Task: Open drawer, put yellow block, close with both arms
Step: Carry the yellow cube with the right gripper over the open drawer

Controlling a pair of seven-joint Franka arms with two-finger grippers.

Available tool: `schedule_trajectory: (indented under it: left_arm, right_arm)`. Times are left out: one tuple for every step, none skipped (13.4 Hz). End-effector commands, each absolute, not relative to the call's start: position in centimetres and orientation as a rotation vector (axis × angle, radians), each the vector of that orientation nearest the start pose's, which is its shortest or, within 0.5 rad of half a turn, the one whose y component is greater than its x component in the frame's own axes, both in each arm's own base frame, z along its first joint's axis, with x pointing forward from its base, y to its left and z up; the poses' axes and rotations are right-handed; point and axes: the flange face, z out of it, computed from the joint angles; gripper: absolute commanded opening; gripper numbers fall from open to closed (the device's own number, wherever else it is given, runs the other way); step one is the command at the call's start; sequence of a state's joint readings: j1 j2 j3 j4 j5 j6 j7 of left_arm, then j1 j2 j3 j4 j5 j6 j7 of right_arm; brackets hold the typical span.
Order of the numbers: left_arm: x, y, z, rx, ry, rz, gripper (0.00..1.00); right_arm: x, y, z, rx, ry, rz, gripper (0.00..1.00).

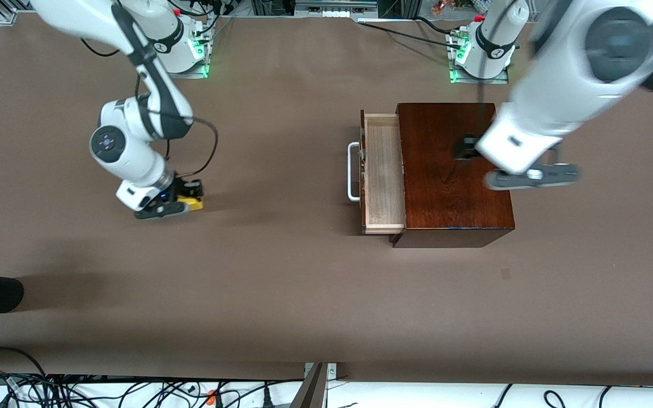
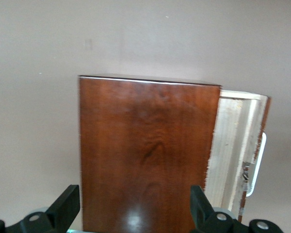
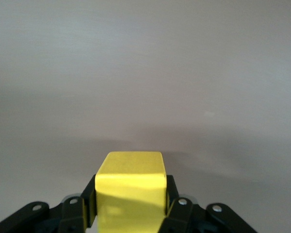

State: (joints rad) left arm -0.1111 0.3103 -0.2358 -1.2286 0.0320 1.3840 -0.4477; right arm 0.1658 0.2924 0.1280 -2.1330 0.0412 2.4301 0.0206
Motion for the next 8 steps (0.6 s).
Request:
schedule_trajectory:
  left_arm:
    - [57.6, -13.1, 58.4, -3.174, -0.238, 0.240, 1.00]
    - [57.8, -10.0, 59.1, -3.194, -0.291, 0.135, 1.00]
    - [58.0, -8.0, 59.0, -3.201, -0.251, 0.081, 1.00]
    - [57.7, -7.1, 58.9, -3.199, -0.151, 0.075, 1.00]
    - [56.5, -6.1, 58.3, -3.195, -0.062, 0.109, 1.00]
    - [55.8, -5.0, 57.3, -3.197, -0.019, 0.108, 1.00]
    - [55.9, -4.4, 57.0, -3.196, -0.031, 0.105, 1.00]
    - [56.1, -4.3, 57.1, -3.171, -0.022, 0.094, 1.00]
  right_arm:
    - [53.5, 22.7, 32.6, -3.014, -0.579, 0.030, 0.15]
    - [53.5, 24.9, 34.8, -3.015, -0.677, 0.035, 0.15]
    - [53.5, 27.2, 36.9, -3.016, -0.775, 0.035, 0.15]
    - [52.5, 30.9, 39.1, -3.001, -0.912, 0.019, 0.15]
    - [51.7, 33.6, 40.9, -2.987, -1.004, -0.009, 0.15]
    - [50.5, 36.6, 42.3, -2.963, -1.103, -0.054, 0.15]
    - [49.5, 39.2, 43.2, -2.937, -1.195, -0.099, 0.15]
    - [48.3, 41.9, 44.2, -2.909, -1.309, -0.149, 0.15]
